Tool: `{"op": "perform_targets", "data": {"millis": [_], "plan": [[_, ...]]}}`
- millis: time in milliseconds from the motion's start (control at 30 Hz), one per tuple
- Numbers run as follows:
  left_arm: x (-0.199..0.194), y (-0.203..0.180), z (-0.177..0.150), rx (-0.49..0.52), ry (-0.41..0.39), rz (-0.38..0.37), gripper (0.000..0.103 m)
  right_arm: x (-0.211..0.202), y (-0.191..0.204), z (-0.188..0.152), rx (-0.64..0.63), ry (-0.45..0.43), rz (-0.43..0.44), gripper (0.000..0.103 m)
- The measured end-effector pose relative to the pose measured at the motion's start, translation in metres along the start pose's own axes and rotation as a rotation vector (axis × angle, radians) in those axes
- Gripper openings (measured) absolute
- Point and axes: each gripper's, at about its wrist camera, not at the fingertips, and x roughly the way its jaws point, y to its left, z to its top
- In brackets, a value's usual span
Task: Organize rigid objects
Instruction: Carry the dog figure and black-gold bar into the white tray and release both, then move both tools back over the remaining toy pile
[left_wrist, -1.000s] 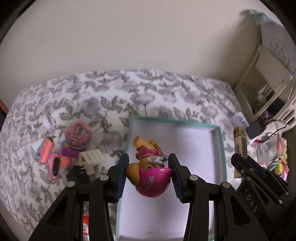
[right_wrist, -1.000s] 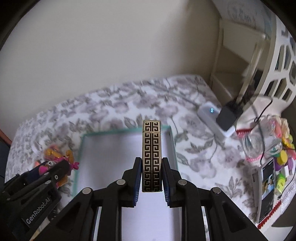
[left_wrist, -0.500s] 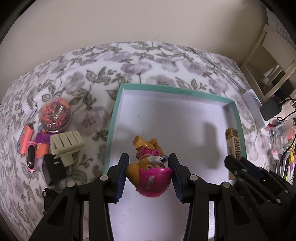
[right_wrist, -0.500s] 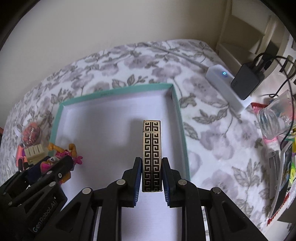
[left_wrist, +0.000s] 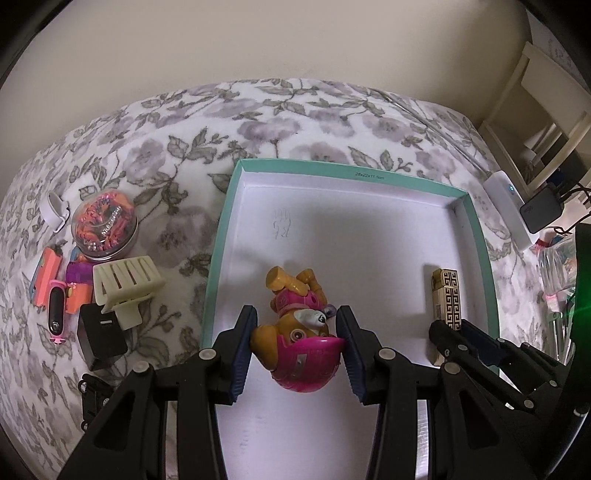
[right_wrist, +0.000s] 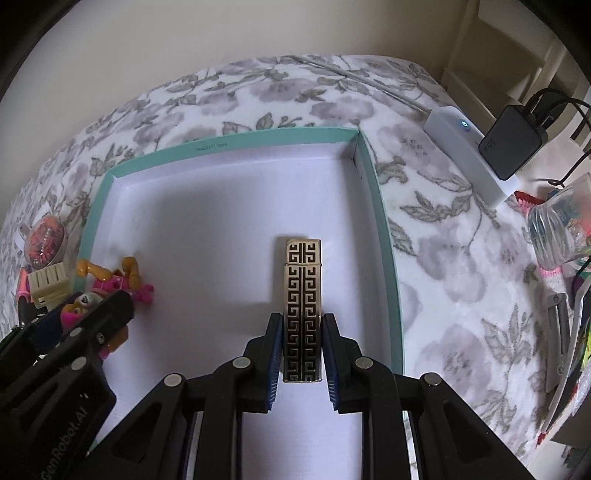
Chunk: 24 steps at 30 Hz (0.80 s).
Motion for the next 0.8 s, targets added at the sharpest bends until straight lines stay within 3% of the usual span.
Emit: {"op": "perform_targets", "data": {"millis": [67, 133, 233, 500, 600, 633, 800], "plan": [[-0.001, 0.001, 0.001, -0.011, 0.004, -0.010, 0.047, -0.002, 0.000, 0.001, 0.001, 0.003, -0.002, 0.024], [-0.002, 0.004, 0.002, -0.025, 0.009, -0.020, 0.061, -0.005, 0.000, 0.002, -0.004, 0.000, -0.003, 0.031], [-0.008, 0.008, 0.004, -0.047, 0.006, -0.038, 0.064, -0.014, -0.002, 0.005, -0.008, -0.018, -0.023, 0.041], [-0.052, 0.016, 0.017, -0.061, -0.084, -0.046, 0.065, -0.060, 0.000, 0.015, -0.015, -0.119, 0.014, 0.041], [-0.072, 0.022, 0.022, -0.077, -0.126, -0.050, 0.075, -0.083, -0.001, 0.019, -0.006, -0.172, 0.033, 0.044], [-0.078, 0.025, 0.024, -0.083, -0.139, -0.050, 0.080, -0.089, -0.002, 0.020, -0.004, -0.186, 0.033, 0.050], [-0.102, 0.041, 0.027, -0.123, -0.194, -0.038, 0.087, -0.113, -0.003, 0.022, -0.001, -0.247, 0.028, 0.062]]}}
